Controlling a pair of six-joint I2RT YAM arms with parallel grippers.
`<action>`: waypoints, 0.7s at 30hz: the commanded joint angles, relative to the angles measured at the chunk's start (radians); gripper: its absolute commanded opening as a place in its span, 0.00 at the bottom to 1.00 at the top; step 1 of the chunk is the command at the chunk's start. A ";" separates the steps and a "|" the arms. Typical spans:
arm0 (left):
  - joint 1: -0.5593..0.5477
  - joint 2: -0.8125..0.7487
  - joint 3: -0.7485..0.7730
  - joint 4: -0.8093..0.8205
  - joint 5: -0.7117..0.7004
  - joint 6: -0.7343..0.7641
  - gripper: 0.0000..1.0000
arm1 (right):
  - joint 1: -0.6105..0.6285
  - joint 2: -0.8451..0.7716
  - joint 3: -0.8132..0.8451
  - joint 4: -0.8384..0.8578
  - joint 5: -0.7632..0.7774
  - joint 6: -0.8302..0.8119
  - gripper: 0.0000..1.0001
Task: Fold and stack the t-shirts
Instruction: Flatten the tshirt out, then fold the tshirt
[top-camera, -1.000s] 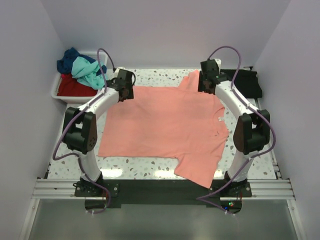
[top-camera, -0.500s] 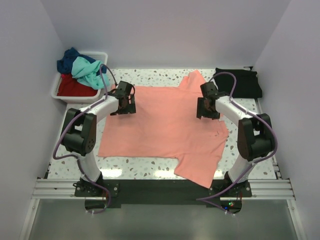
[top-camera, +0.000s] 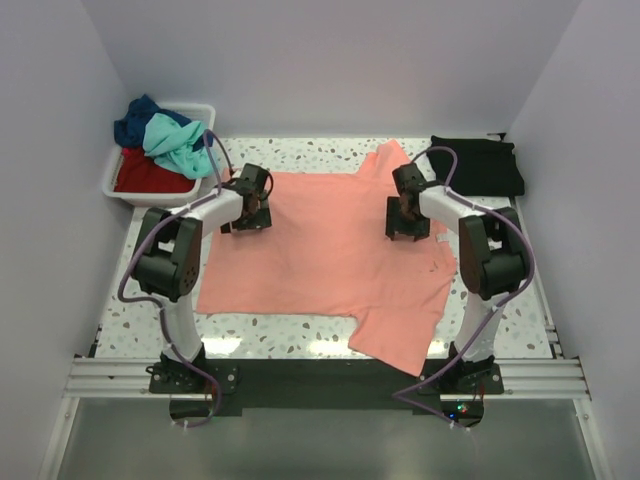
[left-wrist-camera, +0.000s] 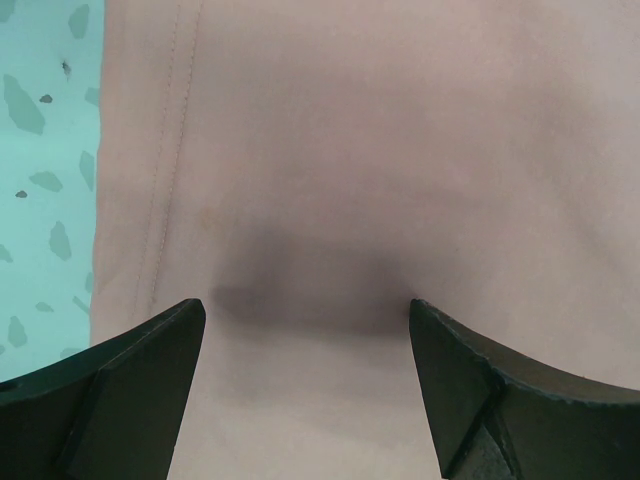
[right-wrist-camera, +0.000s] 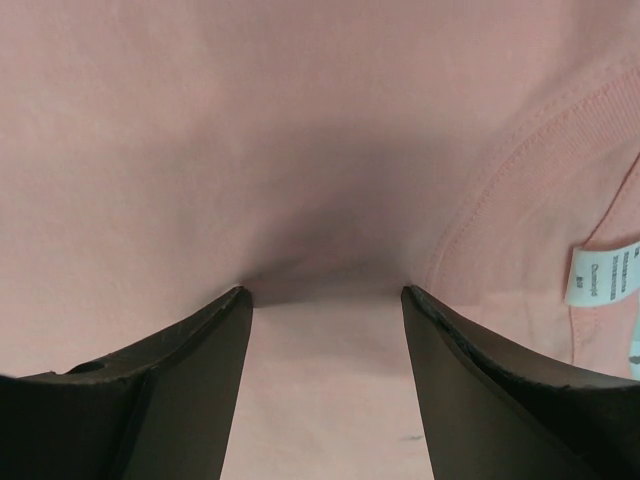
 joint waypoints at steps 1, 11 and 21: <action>0.009 0.043 0.046 -0.012 -0.052 -0.036 0.88 | -0.005 0.060 0.052 0.021 -0.011 -0.003 0.66; 0.076 0.127 0.138 -0.032 -0.065 -0.041 0.88 | -0.020 0.153 0.156 -0.002 -0.008 -0.009 0.66; 0.098 0.265 0.355 -0.060 -0.032 -0.004 0.88 | -0.054 0.246 0.297 -0.040 -0.001 -0.031 0.66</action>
